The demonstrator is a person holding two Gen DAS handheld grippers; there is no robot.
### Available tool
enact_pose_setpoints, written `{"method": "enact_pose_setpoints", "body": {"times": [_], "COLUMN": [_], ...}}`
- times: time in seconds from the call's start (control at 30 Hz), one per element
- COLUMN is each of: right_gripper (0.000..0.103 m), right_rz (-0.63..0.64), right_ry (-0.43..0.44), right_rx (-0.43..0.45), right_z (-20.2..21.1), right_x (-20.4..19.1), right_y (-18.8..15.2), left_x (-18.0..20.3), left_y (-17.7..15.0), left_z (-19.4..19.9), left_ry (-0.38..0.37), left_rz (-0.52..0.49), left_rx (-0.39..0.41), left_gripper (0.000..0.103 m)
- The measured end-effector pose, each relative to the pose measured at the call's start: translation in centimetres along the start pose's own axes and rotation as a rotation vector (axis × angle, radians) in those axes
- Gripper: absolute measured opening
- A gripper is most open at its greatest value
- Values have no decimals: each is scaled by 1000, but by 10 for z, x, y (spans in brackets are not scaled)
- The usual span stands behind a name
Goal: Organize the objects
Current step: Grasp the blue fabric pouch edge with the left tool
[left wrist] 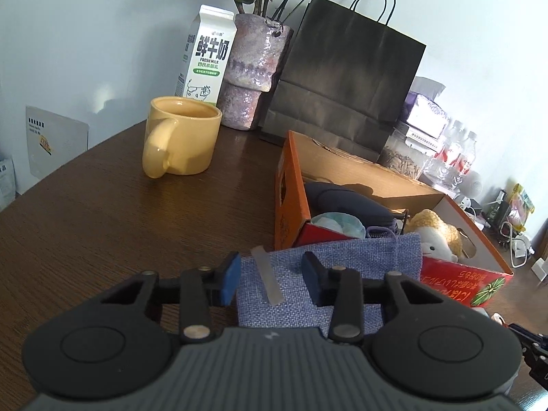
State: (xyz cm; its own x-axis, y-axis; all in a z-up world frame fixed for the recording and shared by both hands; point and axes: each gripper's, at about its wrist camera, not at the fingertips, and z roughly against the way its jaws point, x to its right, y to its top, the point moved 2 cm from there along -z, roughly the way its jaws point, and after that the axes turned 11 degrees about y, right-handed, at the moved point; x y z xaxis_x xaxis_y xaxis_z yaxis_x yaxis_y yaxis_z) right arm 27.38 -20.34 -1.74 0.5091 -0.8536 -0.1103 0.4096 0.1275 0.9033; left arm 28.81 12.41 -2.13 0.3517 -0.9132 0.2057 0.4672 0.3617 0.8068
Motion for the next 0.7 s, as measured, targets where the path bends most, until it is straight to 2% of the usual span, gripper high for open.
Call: {"method": "enact_pose_setpoints", "body": {"times": [0.07,0.27,0.37,0.5,0.7], "right_gripper": [12,12,12,12,12], "right_rz": [3,7,7,7,7], "right_ry": [1,2,2,2,2], "right_rx": [0,1,2,1,1], "right_z": [0,0,0,0,0], "right_x": [0,-1,-1,-2,-2], "right_y": [0,0,0,0,0], "left_x": [-1,-3,-4,-5,-5], "left_y": [0,-1,-2,-2,-3], "left_z": [-2,-2,-2,-1,4], "left_ry": [-9,-19,-15,-7,-11], "left_rz": [7,24,32,32,20], "left_rx": [-11,-25,-27,-19,5], "left_gripper": [34,19,17,8,6]}}
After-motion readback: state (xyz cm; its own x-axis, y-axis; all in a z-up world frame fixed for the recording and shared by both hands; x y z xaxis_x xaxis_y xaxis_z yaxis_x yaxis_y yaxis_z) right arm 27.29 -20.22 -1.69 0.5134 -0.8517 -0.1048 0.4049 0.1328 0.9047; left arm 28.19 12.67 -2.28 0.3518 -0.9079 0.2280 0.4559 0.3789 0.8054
